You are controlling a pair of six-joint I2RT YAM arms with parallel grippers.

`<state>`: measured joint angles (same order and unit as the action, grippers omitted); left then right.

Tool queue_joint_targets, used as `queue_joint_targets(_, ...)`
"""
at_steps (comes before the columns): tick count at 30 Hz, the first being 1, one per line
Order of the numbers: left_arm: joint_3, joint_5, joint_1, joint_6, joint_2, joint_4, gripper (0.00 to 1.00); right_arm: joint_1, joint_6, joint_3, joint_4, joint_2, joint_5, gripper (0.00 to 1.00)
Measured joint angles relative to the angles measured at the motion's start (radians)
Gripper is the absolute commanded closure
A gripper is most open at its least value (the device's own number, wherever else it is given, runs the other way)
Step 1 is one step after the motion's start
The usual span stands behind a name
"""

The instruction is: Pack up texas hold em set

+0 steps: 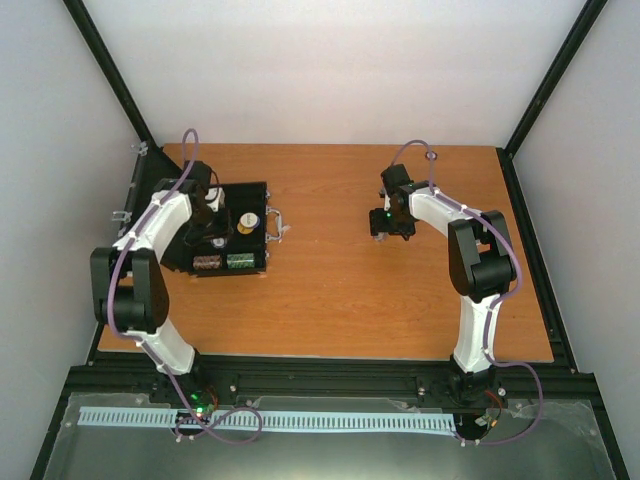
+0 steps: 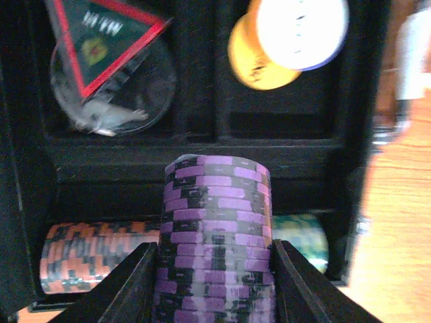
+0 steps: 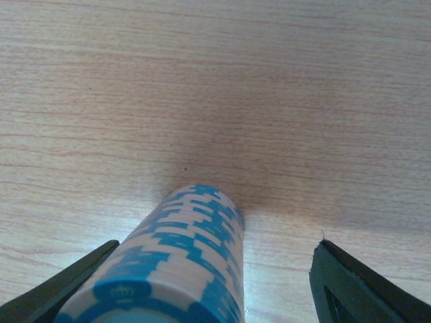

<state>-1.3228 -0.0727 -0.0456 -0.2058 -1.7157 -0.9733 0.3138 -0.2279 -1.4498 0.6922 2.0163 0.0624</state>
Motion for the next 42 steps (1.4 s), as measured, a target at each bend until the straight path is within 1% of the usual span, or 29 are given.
queue_joint_targets(3,0.008,-0.081,0.000,0.037,0.066,0.032,0.99,0.000,0.000,0.000,0.000,0.000,0.000,0.26)
queue_joint_targets(6,0.017,-0.182,0.000,0.074,0.082,0.069,0.99,0.000,0.001,0.000,0.000,0.000,0.000,0.26)
queue_joint_targets(10,0.067,-0.324,0.006,0.114,0.058,0.103,0.99,0.000,0.002,0.001,0.000,0.000,0.000,0.26)
queue_joint_targets(14,0.096,-0.455,0.012,0.151,-0.003,0.101,0.99,0.000,0.003,0.001,0.000,0.000,-0.001,0.26)
queue_joint_targets(19,0.099,-0.543,0.027,0.174,-0.043,0.090,0.99,0.000,0.004,0.002,0.000,0.000,-0.002,0.26)
queue_joint_targets(24,0.084,-0.535,0.046,0.177,-0.079,0.058,0.99,0.000,0.004,0.005,0.000,0.000,-0.003,0.26)
queue_joint_targets(25,0.081,-0.533,0.048,0.177,-0.085,0.057,0.94,0.000,0.004,0.005,0.001,0.000,-0.003,0.26)
queue_joint_targets(28,0.058,-0.500,0.050,0.178,-0.100,0.043,0.49,0.000,0.004,0.005,0.001,0.000,-0.003,0.26)
queue_joint_targets(29,0.049,-0.486,0.050,0.178,-0.106,0.038,0.39,0.000,0.004,0.005,0.001,0.000,-0.003,0.26)
queue_joint_targets(32,0.035,-0.444,0.050,0.179,-0.111,0.027,0.30,0.000,0.004,0.005,0.001,0.000,-0.002,0.26)
queue_joint_targets(36,0.032,-0.393,0.050,0.177,-0.111,0.021,0.24,0.000,0.004,0.005,0.001,0.000,-0.002,0.26)
queue_joint_targets(42,0.031,-0.323,0.050,0.176,-0.098,0.011,0.23,0.000,0.004,0.005,0.004,0.000,-0.002,0.26)
